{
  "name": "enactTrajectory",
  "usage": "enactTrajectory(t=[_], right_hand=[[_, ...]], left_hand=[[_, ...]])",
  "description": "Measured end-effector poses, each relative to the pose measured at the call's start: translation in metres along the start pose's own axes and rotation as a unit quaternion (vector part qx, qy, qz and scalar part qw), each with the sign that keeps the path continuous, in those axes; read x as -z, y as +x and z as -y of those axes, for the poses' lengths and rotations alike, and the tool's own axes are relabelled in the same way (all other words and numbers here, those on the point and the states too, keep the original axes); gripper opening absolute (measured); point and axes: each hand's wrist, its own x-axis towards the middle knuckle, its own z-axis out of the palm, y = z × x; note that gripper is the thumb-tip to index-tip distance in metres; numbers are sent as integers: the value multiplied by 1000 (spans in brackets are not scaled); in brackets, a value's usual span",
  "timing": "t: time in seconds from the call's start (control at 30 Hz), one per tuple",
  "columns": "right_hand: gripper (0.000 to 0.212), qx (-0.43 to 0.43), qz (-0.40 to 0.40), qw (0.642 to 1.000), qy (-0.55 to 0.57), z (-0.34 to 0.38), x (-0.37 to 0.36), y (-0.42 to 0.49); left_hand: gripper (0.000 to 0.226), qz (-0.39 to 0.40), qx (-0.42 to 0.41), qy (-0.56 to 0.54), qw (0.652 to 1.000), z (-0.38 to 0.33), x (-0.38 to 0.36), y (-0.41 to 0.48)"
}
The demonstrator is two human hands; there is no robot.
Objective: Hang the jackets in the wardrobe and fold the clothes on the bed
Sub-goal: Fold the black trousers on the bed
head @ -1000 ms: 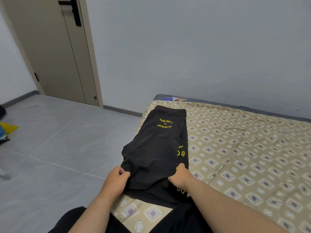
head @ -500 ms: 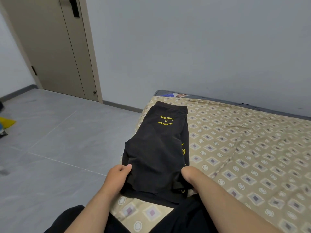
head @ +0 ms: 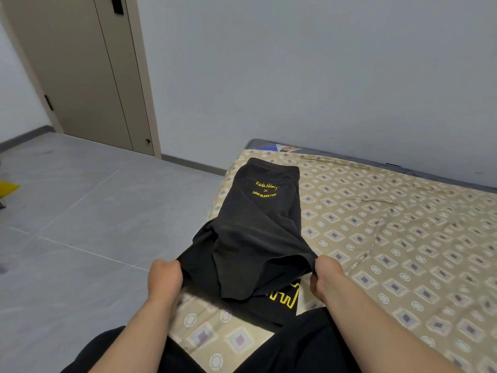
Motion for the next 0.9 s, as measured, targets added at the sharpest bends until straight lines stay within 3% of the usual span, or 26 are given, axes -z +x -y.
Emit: enactTrajectory(t=[0.1,0.13,0.2,0.3,0.4,0.5,0.63,0.73,0.8,0.87,0.9], right_hand=[[23,-44,-8,997,-68,-5,0,-2],[21,-42,-3,995,-87,-6,-1,-4],[20,-37,19,995,-95,-7,-3,-10],[32,-6,61,993,-101,-8,-4,-11],[43,74,78,984,-139,-7,-5,-9],[51,69,118,977,-164,-9,-5,-16],[43,82,76,970,-214,-11,-6,-17],[33,82,57,975,-201,-8,0,-16],[32,69,83,976,-189,-8,1,-15],[35,86,122,948,-280,-12,0,-19],[37,104,131,914,-369,-14,-1,-24]], left_hand=[[20,-80,-112,156,978,2,6,-7],[24,-79,-179,181,964,0,3,-12],[20,7,-233,174,957,-6,-8,-25],[3,149,-160,177,960,-2,-27,-41],[20,235,-89,122,960,-2,-34,-43],[25,302,12,4,953,-7,-36,-48],[12,263,94,-64,958,-9,-40,-55],[15,243,137,-225,934,-24,-36,-52],[13,183,133,-295,928,-36,-25,-42],[17,105,89,-216,967,-36,-9,-25],[21,77,63,-149,984,-31,-2,-17]])
